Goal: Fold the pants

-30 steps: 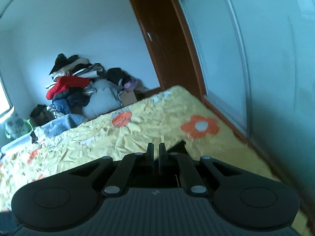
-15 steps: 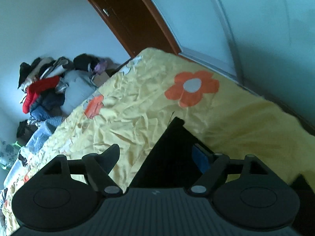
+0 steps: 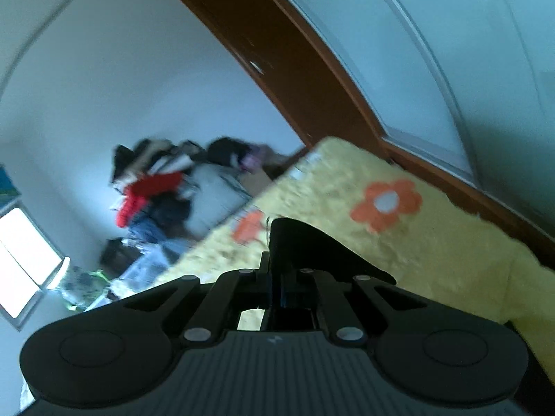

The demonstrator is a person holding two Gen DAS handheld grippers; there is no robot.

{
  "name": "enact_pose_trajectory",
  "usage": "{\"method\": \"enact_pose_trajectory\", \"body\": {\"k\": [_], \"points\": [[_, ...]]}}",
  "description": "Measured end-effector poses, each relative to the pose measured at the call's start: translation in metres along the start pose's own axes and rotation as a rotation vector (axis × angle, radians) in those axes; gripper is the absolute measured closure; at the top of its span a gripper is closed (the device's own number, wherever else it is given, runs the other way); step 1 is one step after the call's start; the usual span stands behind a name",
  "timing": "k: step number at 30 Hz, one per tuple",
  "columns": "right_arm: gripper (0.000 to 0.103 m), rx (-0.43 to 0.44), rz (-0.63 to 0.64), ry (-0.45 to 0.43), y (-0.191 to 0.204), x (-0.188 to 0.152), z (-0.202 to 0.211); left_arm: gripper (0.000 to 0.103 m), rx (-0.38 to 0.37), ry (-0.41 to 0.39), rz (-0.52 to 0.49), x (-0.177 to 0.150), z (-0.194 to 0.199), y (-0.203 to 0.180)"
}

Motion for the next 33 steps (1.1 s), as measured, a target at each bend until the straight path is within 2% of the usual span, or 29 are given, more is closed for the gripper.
{"method": "enact_pose_trajectory", "body": {"k": [2,3,7,9,12,14,17,19,21,26,33], "points": [[0.099,0.008,0.008,-0.012,0.004,0.006,0.005,0.094,-0.043,0.000,0.063,0.001,0.004,0.001],[0.099,0.010,0.011,-0.017,0.006,0.008,0.005,0.095,-0.048,-0.011,0.090,0.003,0.008,0.002],[0.099,0.020,-0.016,-0.039,0.009,0.016,-0.004,0.096,0.003,-0.085,0.170,0.020,0.023,0.022],[0.099,0.078,-0.045,-0.105,0.014,0.024,0.004,0.098,0.011,-0.128,0.251,0.030,0.036,0.039],[0.099,0.149,-0.034,-0.218,0.015,0.031,0.028,0.098,-0.051,-0.154,0.344,0.038,0.057,0.051],[0.099,0.106,-0.026,-0.212,0.001,0.022,0.042,0.098,-0.106,-0.130,0.341,0.033,0.065,0.044],[0.099,-0.052,-0.075,-0.110,-0.045,-0.012,0.053,0.098,-0.208,-0.051,0.306,0.013,0.066,0.016],[0.099,-0.114,-0.154,-0.064,-0.075,-0.036,0.061,0.098,-0.248,-0.008,0.279,0.000,0.059,-0.002],[0.099,-0.142,-0.192,-0.040,-0.089,-0.052,0.066,0.098,-0.260,0.025,0.262,-0.010,0.055,-0.012],[0.099,-0.177,-0.143,-0.037,-0.090,-0.059,0.083,0.098,-0.280,0.045,0.277,-0.018,0.055,-0.009],[0.098,-0.277,-0.123,0.057,-0.107,-0.091,0.093,0.098,-0.293,0.070,0.267,-0.025,0.052,-0.014]]}}
Point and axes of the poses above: each gripper's, at about its wrist camera, not at the fingertips, and z roughly against the way its jaws point, y to its left, x to its top, the point moved 9 cm from there along -z, roughly the way its jaws point, and after that the axes turned 12 degrees about z, right-handed, at the moved point
